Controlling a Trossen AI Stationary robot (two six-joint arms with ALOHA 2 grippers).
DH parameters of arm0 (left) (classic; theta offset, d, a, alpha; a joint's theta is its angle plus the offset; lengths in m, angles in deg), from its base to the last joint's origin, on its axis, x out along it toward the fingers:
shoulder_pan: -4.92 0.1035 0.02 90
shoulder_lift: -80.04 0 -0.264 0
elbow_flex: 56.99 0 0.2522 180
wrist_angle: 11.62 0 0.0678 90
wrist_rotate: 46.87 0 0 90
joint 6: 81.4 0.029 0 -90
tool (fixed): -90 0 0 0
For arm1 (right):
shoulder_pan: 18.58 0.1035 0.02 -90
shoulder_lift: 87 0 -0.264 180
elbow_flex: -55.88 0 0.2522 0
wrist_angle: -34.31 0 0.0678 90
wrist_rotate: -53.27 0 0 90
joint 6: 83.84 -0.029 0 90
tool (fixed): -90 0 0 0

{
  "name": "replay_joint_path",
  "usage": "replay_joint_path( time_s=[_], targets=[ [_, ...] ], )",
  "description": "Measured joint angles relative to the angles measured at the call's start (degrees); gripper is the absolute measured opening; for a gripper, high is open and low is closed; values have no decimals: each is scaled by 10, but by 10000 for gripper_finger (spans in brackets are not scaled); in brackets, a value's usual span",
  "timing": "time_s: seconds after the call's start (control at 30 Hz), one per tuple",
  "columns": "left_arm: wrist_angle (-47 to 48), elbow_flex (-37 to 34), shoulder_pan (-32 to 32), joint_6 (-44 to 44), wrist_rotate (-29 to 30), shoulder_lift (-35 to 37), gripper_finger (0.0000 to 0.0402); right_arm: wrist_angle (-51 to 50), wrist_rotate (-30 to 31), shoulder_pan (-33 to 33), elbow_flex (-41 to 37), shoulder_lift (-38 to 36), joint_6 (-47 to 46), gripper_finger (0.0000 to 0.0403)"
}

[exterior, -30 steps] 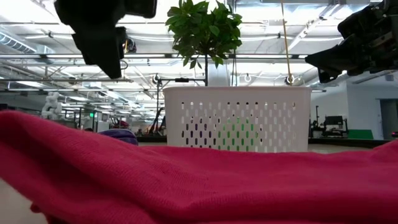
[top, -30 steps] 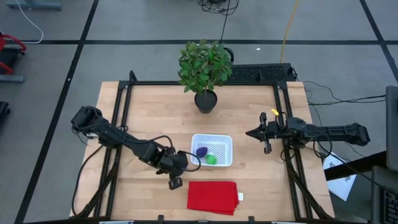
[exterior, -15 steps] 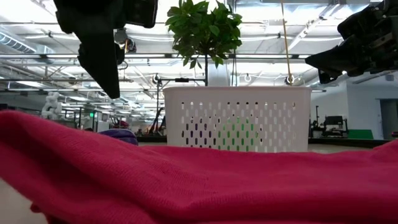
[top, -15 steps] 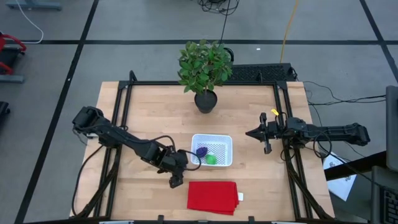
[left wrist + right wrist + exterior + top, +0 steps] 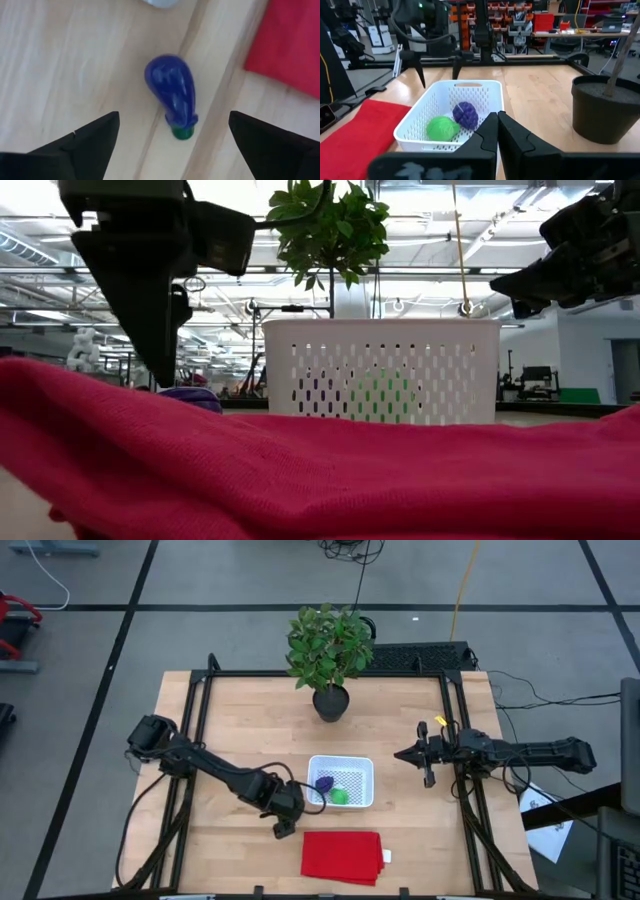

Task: Pick and placing Produce into tupperware
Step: Put the violet eggplant into the white bin

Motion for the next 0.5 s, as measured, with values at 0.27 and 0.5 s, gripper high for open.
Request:
replay_joint_path(
  time_s=[0.27, 0.5],
  targets=[
    [-4, 0, 13, 23, 6, -1, 379, 0, 0, 0, 0, 6, 0, 0],
    [-6, 0, 23, 37, 10, -15, 379, 1, 0, 0, 0, 6, -4, 0]
  ],
)
